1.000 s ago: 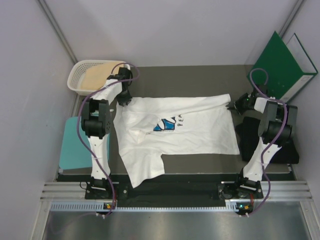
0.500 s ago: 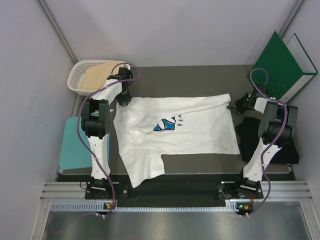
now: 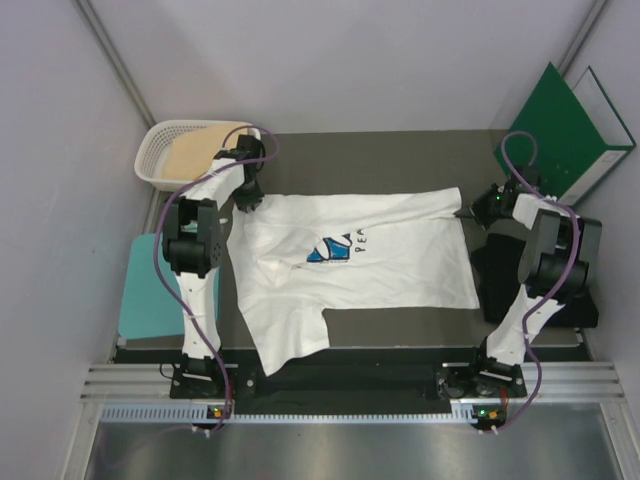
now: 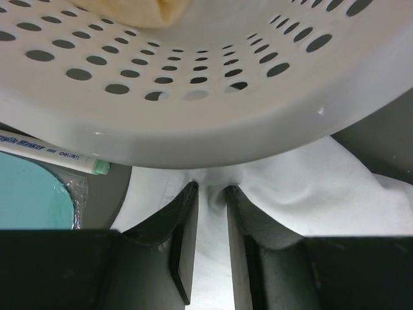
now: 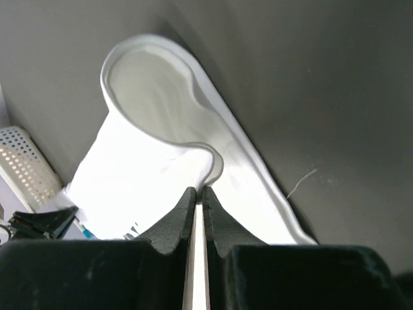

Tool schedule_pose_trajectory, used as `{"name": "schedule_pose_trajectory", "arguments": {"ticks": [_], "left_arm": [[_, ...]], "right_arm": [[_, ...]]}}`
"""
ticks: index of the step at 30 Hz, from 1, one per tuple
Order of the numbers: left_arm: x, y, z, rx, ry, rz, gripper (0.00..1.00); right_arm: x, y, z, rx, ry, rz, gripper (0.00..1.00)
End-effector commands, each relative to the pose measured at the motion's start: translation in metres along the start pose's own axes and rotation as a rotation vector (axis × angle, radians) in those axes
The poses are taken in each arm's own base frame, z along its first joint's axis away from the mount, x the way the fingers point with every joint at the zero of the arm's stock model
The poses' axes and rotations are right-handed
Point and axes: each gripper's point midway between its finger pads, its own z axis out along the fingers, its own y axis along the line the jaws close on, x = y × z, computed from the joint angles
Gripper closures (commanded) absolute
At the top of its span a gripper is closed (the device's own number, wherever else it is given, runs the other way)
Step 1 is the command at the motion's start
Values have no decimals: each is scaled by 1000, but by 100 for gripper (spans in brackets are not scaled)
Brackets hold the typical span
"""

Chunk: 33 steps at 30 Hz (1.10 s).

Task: Fold and stack the t-shirts
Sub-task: Fold the flattened tshirt in 1/3 of the way

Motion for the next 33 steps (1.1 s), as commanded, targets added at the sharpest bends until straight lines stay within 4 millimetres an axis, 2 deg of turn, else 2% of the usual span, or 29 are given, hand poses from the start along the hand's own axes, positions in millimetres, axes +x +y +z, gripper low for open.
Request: {"name": "schedule_pose_trajectory", "arguments": {"ticks": [1, 3, 8, 12, 14, 15, 16, 18, 19, 22, 25, 31, 33], "left_arm": [[-13, 5, -9, -15, -47, -32, 70], [-14, 5, -10, -17, -51, -33, 70], [-15, 5, -10, -19, -49, -27, 71], [-17, 5, -11, -21, -53, -24, 71], [-16, 5, -11, -20, -51, -23, 71], [-17, 5, -12, -19, -54, -24, 70], [-18, 5, -12, -18, -55, -26, 68], [-20, 4, -15, -11, -61, -24, 63], [-20, 4, -16, -9, -62, -23, 56], [-25, 7, -27, -10, -79, -24, 40], [-30, 10, -35, -9, -112, -25, 30], [-34, 11, -38, -17, -121, -13, 30], [-33, 13, -40, -21, -120, -9, 31]], "right_arm": [[2, 9, -33, -23, -5, -56, 97], [6, 2, -38, -11, 6, -52, 97], [7, 0, -48, -6, 1, -65, 98], [17, -12, -47, 32, 45, -72, 98], [22, -21, -41, 55, 74, -80, 94], [27, -26, -41, 78, 101, -67, 91], [29, -32, -37, 94, 120, -65, 68], [28, -36, -38, 120, 120, -75, 48], [23, -35, -41, 126, 100, -88, 36], [8, -27, -50, 139, 39, -136, 17], [0, -25, -49, 145, 22, -155, 11], [-15, -26, -30, 123, -33, -163, 9], [-22, -26, -19, 115, -52, -173, 9]]}}
